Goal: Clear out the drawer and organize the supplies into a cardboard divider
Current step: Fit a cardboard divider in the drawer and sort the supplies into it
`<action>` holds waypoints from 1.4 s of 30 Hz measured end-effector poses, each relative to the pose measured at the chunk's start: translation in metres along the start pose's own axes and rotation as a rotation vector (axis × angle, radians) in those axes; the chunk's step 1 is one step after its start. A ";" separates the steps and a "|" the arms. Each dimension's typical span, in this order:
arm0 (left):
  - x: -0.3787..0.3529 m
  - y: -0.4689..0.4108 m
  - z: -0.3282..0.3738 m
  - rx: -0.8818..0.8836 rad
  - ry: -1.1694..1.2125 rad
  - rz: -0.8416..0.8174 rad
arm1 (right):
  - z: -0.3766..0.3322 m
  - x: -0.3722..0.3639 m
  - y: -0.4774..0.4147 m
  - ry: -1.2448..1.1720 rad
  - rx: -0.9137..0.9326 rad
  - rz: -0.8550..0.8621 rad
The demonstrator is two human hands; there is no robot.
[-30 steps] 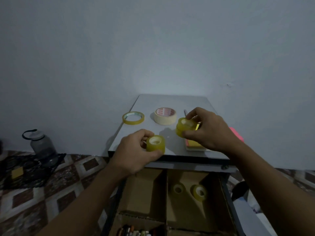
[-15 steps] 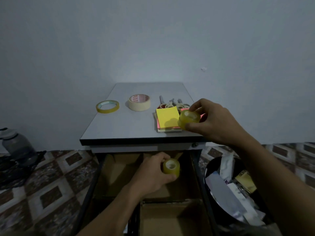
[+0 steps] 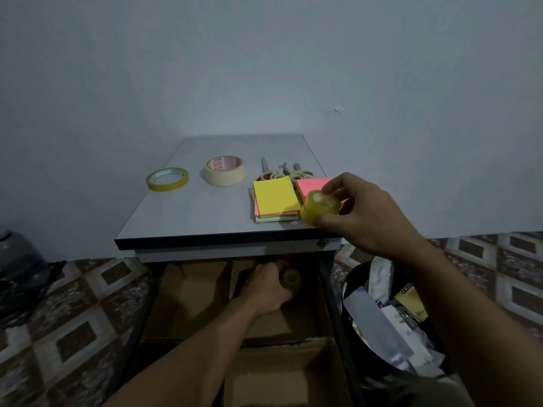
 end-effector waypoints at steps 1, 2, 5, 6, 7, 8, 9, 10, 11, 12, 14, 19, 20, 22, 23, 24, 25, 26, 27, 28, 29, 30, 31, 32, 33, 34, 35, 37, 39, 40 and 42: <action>-0.001 -0.002 -0.001 0.005 0.006 0.001 | 0.002 0.000 0.001 0.001 0.000 -0.003; -0.003 -0.003 -0.002 0.007 0.010 0.000 | 0.004 -0.001 0.001 0.003 -0.001 -0.008; -0.005 -0.004 -0.002 0.003 0.042 0.005 | 0.009 -0.003 0.001 0.013 -0.010 -0.019; -0.005 -0.004 -0.003 0.001 0.050 0.008 | 0.010 -0.004 0.001 0.016 -0.013 -0.019; -0.005 -0.003 -0.004 -0.004 0.055 0.009 | 0.011 -0.006 0.001 0.016 -0.013 -0.020; -0.006 -0.003 -0.004 -0.008 0.057 0.008 | 0.011 -0.007 0.001 0.019 -0.012 -0.023; -0.007 -0.003 -0.004 -0.010 0.055 0.008 | 0.012 -0.009 0.001 0.024 -0.010 -0.027; -0.007 -0.003 -0.005 -0.011 0.051 0.005 | 0.011 -0.010 0.001 0.029 -0.008 -0.033; -0.007 -0.002 -0.005 -0.010 0.052 0.002 | 0.010 -0.011 0.002 0.027 -0.005 -0.039; -0.007 -0.002 -0.005 -0.009 0.061 -0.002 | 0.010 -0.012 0.002 0.019 -0.004 -0.045; -0.004 0.000 -0.005 -0.016 0.071 -0.009 | 0.009 -0.013 0.002 0.013 -0.005 -0.056; 0.016 0.020 -0.009 -0.089 0.000 0.012 | 0.009 -0.014 0.004 0.057 -0.019 -0.062; 0.023 0.027 -0.010 -0.115 -0.007 0.028 | 0.008 -0.016 0.005 0.056 -0.025 -0.065; 0.040 0.041 -0.015 -0.153 -0.014 0.079 | 0.007 -0.022 0.007 0.043 -0.031 -0.080; 0.050 0.049 -0.018 -0.164 -0.025 0.105 | 0.005 -0.027 0.009 0.036 -0.031 -0.091; 0.061 0.056 -0.023 -0.171 -0.042 0.128 | 0.004 -0.031 0.011 0.026 -0.031 -0.104; 0.071 0.063 -0.028 -0.172 -0.063 0.152 | 0.002 -0.037 0.013 0.014 -0.031 -0.119; 0.081 0.069 -0.034 -0.170 -0.087 0.178 | 0.001 -0.043 0.015 0.003 -0.033 -0.132; 0.091 0.075 -0.041 -0.166 -0.103 0.212 | -0.001 -0.049 0.018 -0.003 -0.035 -0.142; 0.100 0.082 -0.050 -0.148 -0.109 0.247 | -0.002 -0.057 0.020 -0.010 -0.036 -0.155; 0.108 0.087 -0.057 -0.131 -0.110 0.281 | -0.001 -0.065 0.023 -0.020 -0.041 -0.174; 0.114 0.092 -0.066 -0.108 -0.113 0.309 | -0.001 -0.074 0.026 -0.029 -0.047 -0.201; 0.120 0.097 -0.076 -0.089 -0.119 0.338 | -0.001 -0.084 0.029 -0.035 -0.053 -0.238; 0.125 0.101 -0.086 -0.061 -0.123 0.356 | 0.000 -0.094 0.031 -0.035 -0.057 -0.274; 0.129 0.105 -0.095 -0.041 -0.124 0.373 | 0.001 -0.105 0.032 -0.032 -0.060 -0.307; 0.131 0.108 -0.104 -0.030 -0.121 0.386 | 0.003 -0.115 0.033 -0.028 -0.061 -0.331; 0.132 0.110 -0.111 -0.024 -0.123 0.396 | 0.004 -0.124 0.033 -0.021 -0.062 -0.344; 0.131 0.112 -0.120 -0.015 -0.130 0.398 | 0.009 -0.143 0.032 0.002 -0.072 -0.340; 0.129 0.112 -0.126 -0.015 -0.127 0.398 | 0.014 -0.159 0.029 0.015 -0.101 -0.345; 0.127 0.111 -0.128 -0.013 -0.125 0.395 | 0.016 -0.166 0.027 0.020 -0.111 -0.349; 0.124 0.110 -0.132 -0.019 -0.115 0.399 | 0.019 -0.178 0.023 0.050 -0.111 -0.349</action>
Point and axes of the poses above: each hand's wrist, its own y-axis away from the middle knuckle, its own x-axis out of the back of the hand, z = x × y, the point moved 4 cm from there along -y, towards the middle knuckle, and after that the axes turned 2 degrees about -z, right-handed, at the moved point
